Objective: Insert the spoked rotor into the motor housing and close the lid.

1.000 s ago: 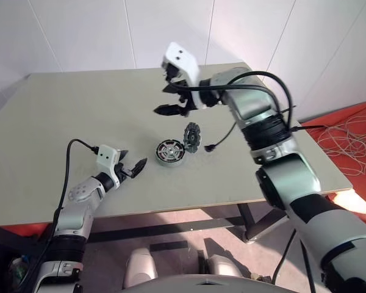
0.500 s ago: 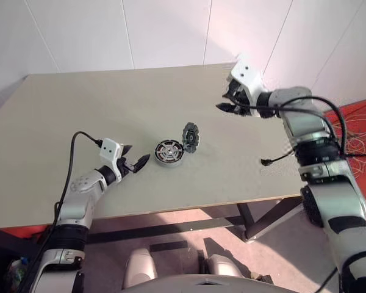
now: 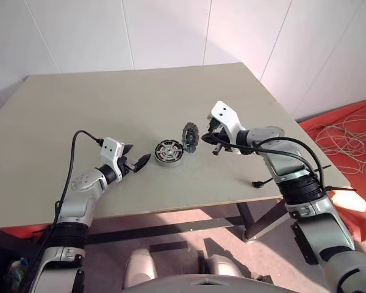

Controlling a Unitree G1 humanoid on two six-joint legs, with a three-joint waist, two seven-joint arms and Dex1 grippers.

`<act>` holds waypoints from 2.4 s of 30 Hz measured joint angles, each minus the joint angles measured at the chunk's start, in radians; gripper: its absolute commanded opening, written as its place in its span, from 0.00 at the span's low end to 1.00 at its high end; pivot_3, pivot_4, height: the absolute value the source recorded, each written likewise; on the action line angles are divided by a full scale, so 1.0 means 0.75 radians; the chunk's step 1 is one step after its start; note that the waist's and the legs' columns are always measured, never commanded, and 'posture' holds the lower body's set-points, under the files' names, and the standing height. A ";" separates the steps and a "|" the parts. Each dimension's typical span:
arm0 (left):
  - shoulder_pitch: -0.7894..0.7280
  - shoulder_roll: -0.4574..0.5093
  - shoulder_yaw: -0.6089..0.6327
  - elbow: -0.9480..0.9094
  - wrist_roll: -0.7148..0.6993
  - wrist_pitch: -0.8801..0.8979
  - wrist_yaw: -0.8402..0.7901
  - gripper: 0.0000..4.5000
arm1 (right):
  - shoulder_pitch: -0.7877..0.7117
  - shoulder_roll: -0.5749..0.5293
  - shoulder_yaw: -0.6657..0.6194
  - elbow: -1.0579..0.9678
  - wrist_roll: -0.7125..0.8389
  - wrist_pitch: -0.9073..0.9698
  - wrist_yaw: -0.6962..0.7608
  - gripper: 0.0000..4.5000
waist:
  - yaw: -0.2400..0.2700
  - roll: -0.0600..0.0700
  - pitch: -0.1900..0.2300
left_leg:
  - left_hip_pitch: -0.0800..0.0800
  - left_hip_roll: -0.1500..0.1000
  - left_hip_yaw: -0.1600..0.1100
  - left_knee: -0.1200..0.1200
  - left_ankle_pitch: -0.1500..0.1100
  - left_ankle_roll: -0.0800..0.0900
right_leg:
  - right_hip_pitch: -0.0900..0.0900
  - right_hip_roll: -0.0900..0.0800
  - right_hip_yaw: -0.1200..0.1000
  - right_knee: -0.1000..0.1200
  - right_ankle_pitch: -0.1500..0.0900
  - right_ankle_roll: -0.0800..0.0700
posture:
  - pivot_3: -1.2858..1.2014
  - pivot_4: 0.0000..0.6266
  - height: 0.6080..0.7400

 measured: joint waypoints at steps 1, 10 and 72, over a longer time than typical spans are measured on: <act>0.000 0.000 0.000 0.000 0.001 0.000 0.001 1.00 | -0.005 0.022 0.009 -0.001 0.004 0.016 -0.007 0.02 | 0.000 0.000 0.000 | 0.000 0.000 0.000 0.000 0.000 0.000 | 0.000 0.000 0.000 0.000 0.000 0.000 | 0.52 0.00 1.00; 0.000 0.016 0.015 0.003 0.005 -0.002 0.032 1.00 | -0.105 0.137 0.037 -0.009 0.058 0.073 -0.024 0.02 | -0.002 0.000 0.000 | 0.000 0.000 0.000 -0.001 0.000 0.000 | 0.000 0.000 0.000 0.000 0.000 0.000 | 0.52 0.00 1.00; -0.033 0.040 0.039 0.016 0.006 -0.017 0.056 1.00 | -0.093 0.479 0.107 0.639 0.024 -0.450 -0.235 0.02 | -0.005 -0.001 -0.001 | 0.015 -0.001 0.000 -0.003 -0.001 0.001 | 0.012 -0.001 0.000 0.000 -0.005 0.008 | 0.52 0.00 1.00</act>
